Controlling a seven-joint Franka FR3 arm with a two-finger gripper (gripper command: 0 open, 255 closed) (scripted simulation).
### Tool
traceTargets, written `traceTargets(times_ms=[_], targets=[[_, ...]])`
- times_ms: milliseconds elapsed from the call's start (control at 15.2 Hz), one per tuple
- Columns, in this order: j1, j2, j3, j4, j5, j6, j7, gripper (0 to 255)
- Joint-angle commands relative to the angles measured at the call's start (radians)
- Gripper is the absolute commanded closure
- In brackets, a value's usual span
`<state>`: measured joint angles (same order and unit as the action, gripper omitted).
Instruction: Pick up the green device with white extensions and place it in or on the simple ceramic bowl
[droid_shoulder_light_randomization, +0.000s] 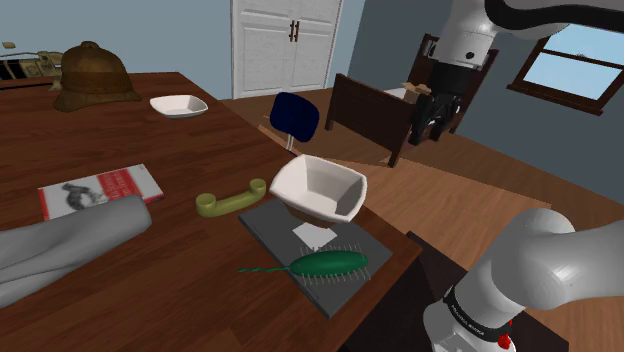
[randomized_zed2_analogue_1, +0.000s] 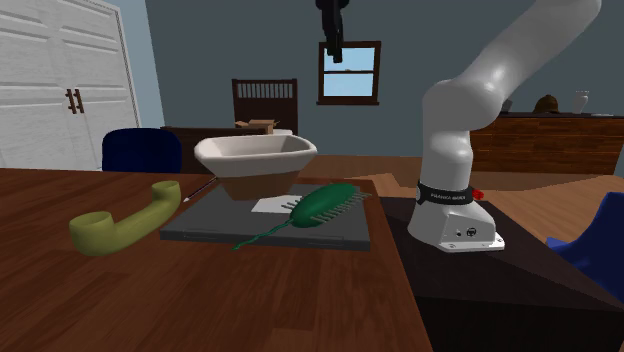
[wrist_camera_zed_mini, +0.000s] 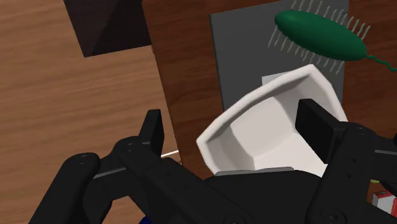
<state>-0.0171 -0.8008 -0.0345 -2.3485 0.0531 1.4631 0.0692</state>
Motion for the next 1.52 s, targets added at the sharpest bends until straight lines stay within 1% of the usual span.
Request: traceTargets(times_ms=[0, 396, 858, 1188, 1452], targets=[[0.0, 0.0, 0.0, 0.0, 0.0, 0.0, 0.0, 0], [0.083, 0.065, 0.091, -0.074, 0.043, 0.165, -0.023, 0], [0.176, 0.179, 0.202, -0.123, 0.081, 0.36, -0.047, 0], [0.234, 0.284, 0.285, -0.134, 0.091, 0.498, -0.058, 0], [0.273, 0.379, 0.354, -0.13, 0.084, 0.606, -0.059, 0]])
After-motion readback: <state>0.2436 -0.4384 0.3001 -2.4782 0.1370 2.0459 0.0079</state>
